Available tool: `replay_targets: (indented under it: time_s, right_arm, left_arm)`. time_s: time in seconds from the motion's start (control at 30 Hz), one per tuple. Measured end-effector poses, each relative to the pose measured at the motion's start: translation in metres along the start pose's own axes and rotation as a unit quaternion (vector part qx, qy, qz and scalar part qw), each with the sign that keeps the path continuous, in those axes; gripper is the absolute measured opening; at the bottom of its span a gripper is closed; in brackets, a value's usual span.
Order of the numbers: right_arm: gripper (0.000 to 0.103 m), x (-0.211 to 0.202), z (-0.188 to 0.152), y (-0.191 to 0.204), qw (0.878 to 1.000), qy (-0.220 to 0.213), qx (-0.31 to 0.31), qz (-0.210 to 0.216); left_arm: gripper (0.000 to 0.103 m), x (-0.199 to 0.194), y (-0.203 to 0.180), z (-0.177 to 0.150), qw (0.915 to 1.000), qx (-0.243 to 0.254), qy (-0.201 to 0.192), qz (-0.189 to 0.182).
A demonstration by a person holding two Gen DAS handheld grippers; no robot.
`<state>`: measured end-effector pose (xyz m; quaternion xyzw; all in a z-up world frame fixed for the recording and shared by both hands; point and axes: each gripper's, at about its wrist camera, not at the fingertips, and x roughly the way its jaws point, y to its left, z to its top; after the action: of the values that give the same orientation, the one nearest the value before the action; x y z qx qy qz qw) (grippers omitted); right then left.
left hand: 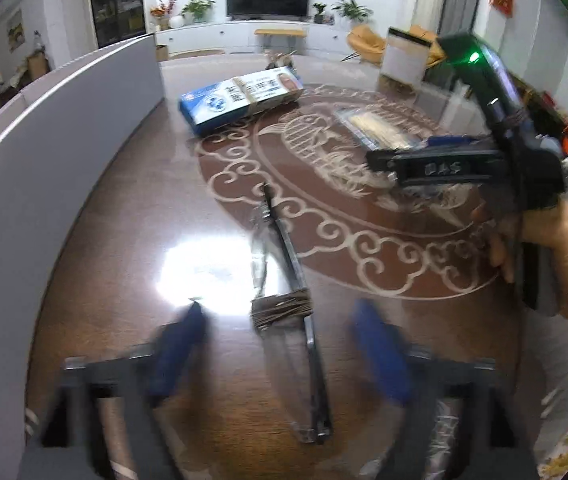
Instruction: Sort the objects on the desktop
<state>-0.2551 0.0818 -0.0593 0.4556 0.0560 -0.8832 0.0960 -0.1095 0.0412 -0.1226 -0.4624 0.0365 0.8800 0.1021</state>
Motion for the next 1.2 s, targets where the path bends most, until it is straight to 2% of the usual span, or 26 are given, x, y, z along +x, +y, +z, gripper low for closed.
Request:
replay_targets:
  time_s: [0.1, 0.27, 0.4, 0.47, 1.2]
  right_arm:
    - [0.103, -0.0001, 0.0, -0.0001, 1.0, 0.0, 0.0, 0.0]
    - [0.103, 0.0001, 0.0, 0.0001, 1.0, 0.0, 0.0, 0.0]
    - [0.103, 0.0002, 0.0, 0.0001, 1.0, 0.0, 0.0, 0.0]
    - [0.103, 0.0003, 0.0, 0.0002, 1.0, 0.0, 0.0, 0.0]
    - [0.103, 0.0003, -0.0002, 0.0004, 1.0, 0.0, 0.001, -0.001]
  left_arm:
    - [0.085, 0.0016, 0.0011, -0.001, 1.0, -0.003, 0.005, -0.005]
    - [0.086, 0.0025, -0.0018, -0.0032, 0.9999, 0.006, 0.008, 0.011]
    - [0.099, 0.0049, -0.0006, -0.0042, 0.9997, 0.004, 0.012, 0.019]
    - [0.103, 0.0061, 0.0021, -0.0044, 0.9996, -0.002, 0.015, 0.022]
    - [0.103, 0.0071, 0.001, -0.0036, 0.9996, -0.003, 0.015, 0.023]
